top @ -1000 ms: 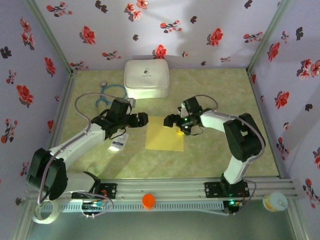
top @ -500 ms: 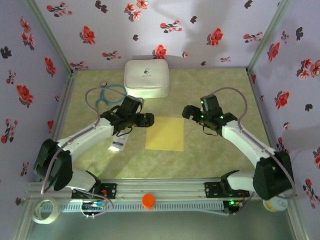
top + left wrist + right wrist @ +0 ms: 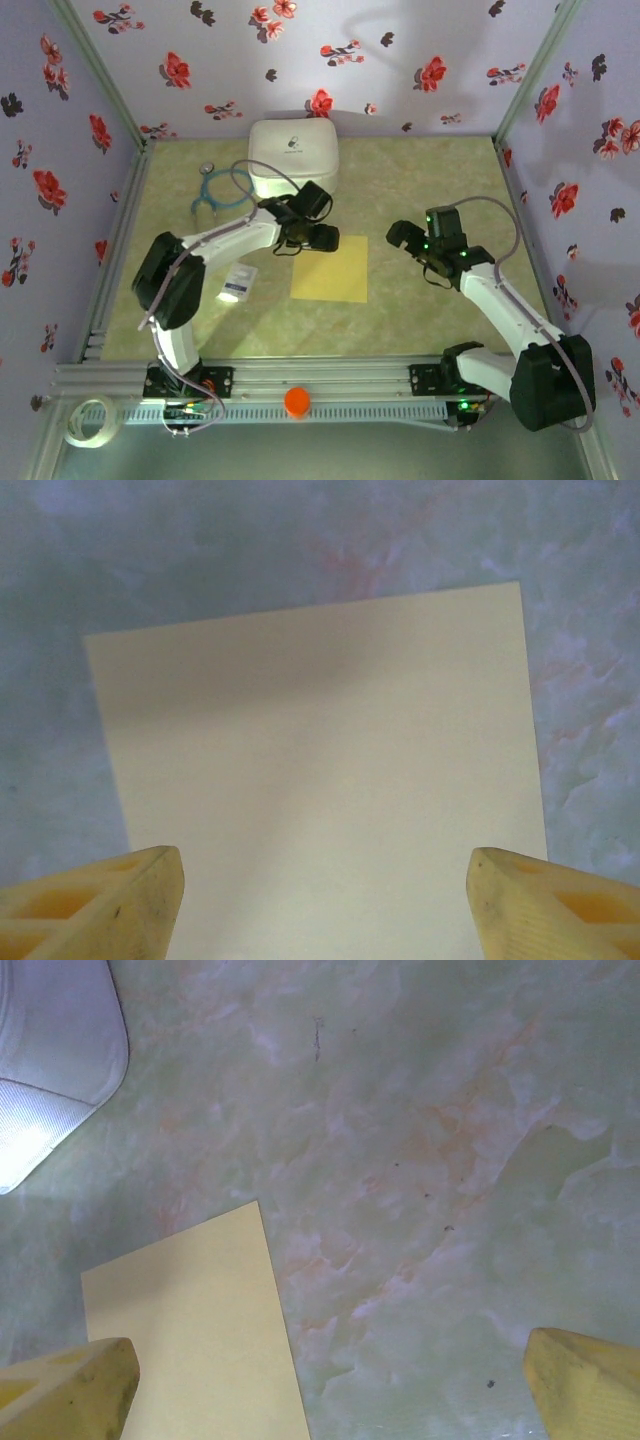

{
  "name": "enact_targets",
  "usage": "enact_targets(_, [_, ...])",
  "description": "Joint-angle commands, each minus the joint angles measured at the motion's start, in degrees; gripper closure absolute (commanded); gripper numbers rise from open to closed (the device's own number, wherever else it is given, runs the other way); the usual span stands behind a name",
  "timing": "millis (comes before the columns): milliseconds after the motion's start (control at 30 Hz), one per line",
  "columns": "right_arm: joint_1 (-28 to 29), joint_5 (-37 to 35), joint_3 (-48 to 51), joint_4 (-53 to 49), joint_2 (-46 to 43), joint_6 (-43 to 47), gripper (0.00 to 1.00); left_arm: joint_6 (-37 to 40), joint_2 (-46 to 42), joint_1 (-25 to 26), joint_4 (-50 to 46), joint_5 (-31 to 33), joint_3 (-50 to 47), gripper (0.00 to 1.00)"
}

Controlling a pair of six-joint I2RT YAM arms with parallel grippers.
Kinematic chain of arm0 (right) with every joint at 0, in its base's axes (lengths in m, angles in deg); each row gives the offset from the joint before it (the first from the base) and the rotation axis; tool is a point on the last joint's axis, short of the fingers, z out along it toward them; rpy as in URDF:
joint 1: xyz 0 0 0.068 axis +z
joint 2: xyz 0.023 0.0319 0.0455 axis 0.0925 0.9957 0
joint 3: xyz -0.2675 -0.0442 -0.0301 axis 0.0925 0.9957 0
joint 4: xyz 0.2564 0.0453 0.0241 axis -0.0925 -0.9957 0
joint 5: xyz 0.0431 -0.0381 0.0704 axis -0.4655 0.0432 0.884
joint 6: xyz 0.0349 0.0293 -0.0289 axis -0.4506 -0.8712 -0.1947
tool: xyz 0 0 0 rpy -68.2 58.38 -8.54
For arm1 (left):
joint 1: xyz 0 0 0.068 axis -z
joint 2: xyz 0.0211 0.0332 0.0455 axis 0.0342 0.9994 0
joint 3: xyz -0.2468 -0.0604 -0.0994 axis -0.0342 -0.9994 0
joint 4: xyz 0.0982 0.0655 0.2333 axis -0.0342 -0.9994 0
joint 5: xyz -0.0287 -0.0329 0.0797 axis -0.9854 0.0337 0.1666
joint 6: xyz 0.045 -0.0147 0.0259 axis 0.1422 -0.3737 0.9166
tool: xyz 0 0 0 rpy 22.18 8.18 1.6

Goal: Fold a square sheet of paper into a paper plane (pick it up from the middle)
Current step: First fold the square sheet of paper in half at the center of the table.

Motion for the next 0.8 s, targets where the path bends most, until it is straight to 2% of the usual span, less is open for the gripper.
enact_targets(0, [-0.4, 0.1, 0.9, 0.8, -0.3, -1.5, 0.01, -2.3, 5.2, 1.0, -8.6, -0.9, 6.1, 0.26])
enact_targets(333, [-0.4, 1.1, 2.2, 1.5, 0.2, -1.9, 0.01, -5.4, 18.1, 4.9, -19.7, 0.7, 20.8, 0.25])
enact_targets(767, [-0.4, 2.9, 2.1, 1.8, 1.2, -1.6, 0.01, -8.0, 23.1, 5.4, -22.6, 2.2, 24.1, 0.22])
